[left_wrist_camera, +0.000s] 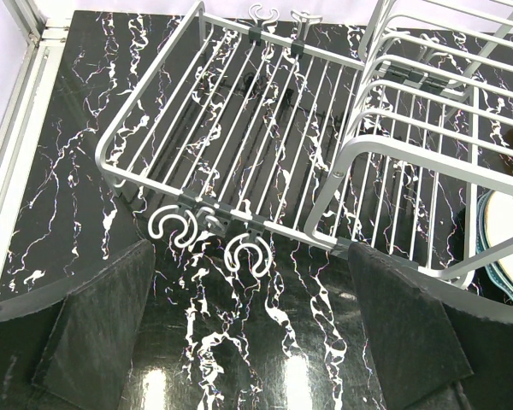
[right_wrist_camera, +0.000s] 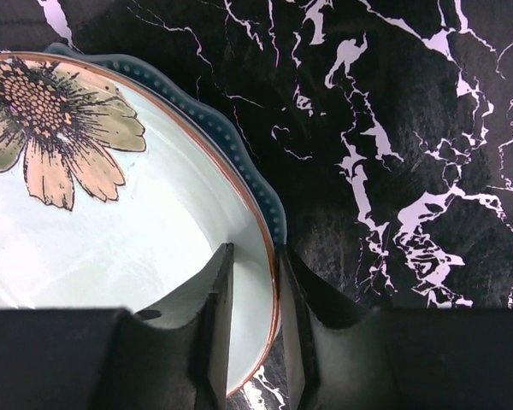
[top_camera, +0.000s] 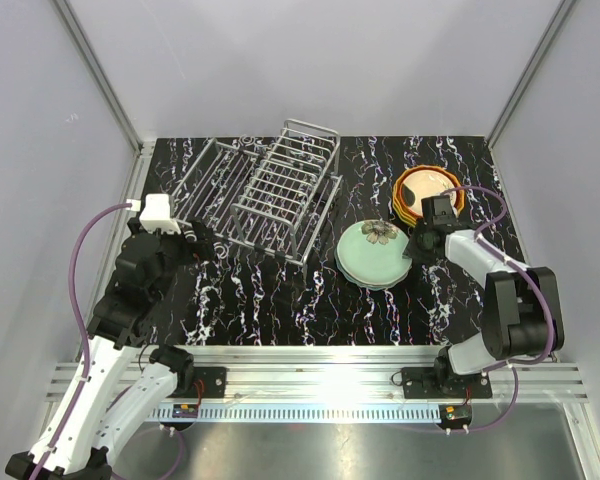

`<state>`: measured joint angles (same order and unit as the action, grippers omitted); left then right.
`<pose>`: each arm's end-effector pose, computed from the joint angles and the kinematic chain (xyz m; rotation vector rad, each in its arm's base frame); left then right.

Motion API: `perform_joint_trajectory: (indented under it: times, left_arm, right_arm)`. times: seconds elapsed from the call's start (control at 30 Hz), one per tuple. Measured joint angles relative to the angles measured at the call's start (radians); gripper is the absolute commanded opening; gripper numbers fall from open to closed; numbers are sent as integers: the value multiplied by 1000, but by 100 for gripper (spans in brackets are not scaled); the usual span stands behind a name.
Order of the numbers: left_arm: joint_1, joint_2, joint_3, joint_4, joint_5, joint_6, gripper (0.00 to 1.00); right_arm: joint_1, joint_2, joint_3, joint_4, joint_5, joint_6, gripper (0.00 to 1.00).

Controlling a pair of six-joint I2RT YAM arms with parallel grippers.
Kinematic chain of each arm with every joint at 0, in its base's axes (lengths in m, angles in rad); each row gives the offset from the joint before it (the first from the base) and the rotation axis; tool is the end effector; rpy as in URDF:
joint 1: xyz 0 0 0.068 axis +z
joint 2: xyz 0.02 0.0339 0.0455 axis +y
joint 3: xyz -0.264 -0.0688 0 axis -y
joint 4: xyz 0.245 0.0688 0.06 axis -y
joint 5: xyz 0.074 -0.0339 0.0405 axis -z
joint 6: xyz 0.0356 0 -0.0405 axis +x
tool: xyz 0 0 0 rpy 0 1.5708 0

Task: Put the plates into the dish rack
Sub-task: Grab a plate with the right arm

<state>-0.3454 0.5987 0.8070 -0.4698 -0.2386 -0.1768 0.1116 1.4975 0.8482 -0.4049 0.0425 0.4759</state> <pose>0.1290 -0.0375 0.3436 -0.0136 1.8272 -0.1498 0.2846 0.0304 0.1812 0.4912 2.5850 0.1478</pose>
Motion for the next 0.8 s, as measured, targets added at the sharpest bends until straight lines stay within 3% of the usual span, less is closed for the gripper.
perform_joint_trajectory:
  times: [0.27,0.37,0.8]
  left_arm:
    - [0,0,0,0,0,0,99]
    - [0,0,0,0,0,0,99]
    - [0,0,0,0,-1,0,99]
  right_arm:
    - [4,-63,-5,-50,29,-8,7]
    - [5,-98,-9,-70,37,-10,0]
    - [5,-309,-85,-45,17,-2,0]
